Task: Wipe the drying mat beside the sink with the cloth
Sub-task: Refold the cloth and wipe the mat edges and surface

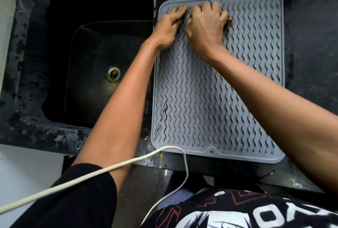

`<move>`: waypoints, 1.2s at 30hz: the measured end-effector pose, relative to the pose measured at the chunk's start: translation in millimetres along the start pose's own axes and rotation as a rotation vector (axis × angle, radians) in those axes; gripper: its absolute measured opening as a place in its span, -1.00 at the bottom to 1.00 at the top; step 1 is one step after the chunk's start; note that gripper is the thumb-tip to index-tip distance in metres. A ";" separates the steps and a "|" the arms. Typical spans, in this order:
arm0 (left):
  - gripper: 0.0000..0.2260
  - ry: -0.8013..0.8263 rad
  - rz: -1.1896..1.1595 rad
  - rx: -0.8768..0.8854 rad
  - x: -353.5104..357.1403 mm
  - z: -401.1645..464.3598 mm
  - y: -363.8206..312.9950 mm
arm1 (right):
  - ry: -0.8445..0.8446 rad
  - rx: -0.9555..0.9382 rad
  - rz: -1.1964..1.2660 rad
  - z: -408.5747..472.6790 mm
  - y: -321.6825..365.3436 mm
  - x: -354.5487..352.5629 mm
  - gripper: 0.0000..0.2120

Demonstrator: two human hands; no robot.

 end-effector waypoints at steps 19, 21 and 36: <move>-0.54 -0.179 -0.578 -0.147 -8.1 -8.7 -2.8 | -0.041 0.092 0.358 -17.4 -11.1 -42.5 -0.68; -0.47 -0.152 -0.623 -0.132 -7.8 -7.0 -3.3 | 0.107 0.049 0.187 5.2 -2.8 -20.6 -0.58; -0.37 -0.120 -0.607 -0.138 -12.7 1.0 3.9 | 0.105 -0.356 -0.093 -143.3 10.6 -22.0 -0.77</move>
Point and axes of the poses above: each hand's wrist, its own z-axis towards the middle knuckle, its own x-axis out of the palm, y = z × x, the point moved 3 cm from there along z, towards the middle knuckle, and after that the axes turned 6 degrees about x, right-handed, at the moved point
